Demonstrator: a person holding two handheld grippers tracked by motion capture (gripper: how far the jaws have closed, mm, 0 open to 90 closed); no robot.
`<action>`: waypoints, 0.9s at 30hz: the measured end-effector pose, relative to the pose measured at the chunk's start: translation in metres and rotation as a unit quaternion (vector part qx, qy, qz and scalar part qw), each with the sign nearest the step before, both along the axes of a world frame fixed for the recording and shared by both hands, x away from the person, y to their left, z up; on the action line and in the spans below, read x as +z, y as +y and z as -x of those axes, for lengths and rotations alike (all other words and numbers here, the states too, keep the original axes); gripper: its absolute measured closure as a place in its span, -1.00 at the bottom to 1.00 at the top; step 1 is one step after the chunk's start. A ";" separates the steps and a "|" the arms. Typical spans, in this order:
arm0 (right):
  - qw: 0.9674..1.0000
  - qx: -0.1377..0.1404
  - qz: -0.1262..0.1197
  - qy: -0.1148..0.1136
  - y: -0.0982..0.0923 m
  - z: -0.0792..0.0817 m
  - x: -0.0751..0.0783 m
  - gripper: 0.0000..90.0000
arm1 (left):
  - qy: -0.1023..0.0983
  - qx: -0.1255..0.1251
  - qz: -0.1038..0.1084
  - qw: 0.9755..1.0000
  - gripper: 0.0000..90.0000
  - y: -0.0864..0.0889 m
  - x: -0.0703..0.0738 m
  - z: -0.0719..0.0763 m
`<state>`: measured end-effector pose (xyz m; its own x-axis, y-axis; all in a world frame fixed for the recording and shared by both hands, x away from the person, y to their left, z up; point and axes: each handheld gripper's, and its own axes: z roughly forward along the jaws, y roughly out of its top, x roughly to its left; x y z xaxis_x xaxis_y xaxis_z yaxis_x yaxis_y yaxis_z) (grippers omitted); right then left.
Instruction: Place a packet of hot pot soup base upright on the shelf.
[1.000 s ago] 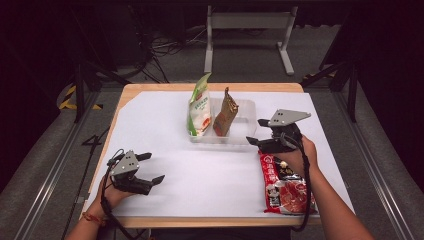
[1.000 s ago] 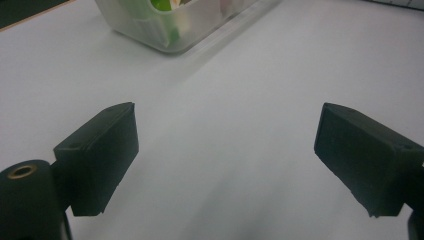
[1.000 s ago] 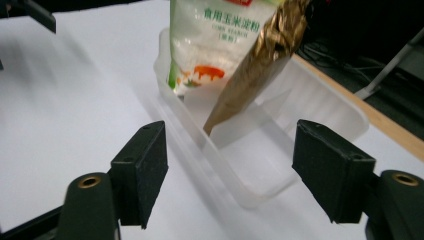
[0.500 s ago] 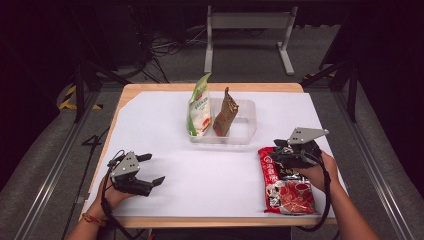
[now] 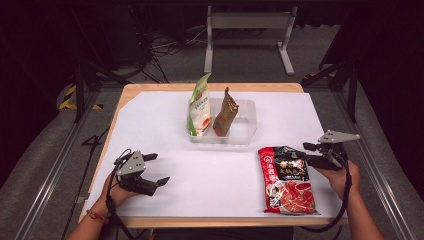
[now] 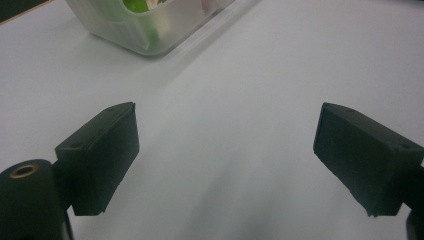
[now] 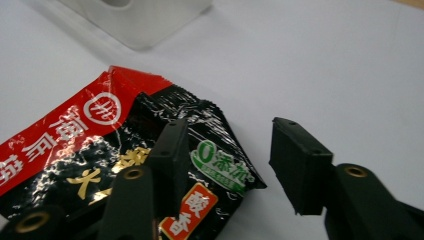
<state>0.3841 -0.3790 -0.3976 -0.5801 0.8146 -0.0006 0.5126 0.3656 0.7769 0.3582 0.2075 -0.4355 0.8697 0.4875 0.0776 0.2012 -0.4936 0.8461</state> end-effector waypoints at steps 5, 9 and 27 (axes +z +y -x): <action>0.998 -0.006 -0.049 0.046 -0.011 -0.017 -0.009 -0.25 | 0.000 -0.001 -0.001 1.000 -0.74 -0.001 0.000 0.000; 0.994 -0.006 -0.068 0.083 -0.014 -0.029 -0.020 -0.37 | 0.002 0.000 -0.001 1.000 -0.74 0.000 0.000 0.000; 0.986 0.045 -0.088 0.135 -0.002 -0.046 -0.034 -0.25 | 0.004 -0.001 -0.003 1.000 -0.74 -0.001 -0.002 0.000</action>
<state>0.4304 -0.3808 -0.4320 -0.6103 0.7331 0.3003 0.6810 0.2918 0.6716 0.3581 0.2066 -0.4370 0.8717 0.4846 0.0728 0.2074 -0.4993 0.8412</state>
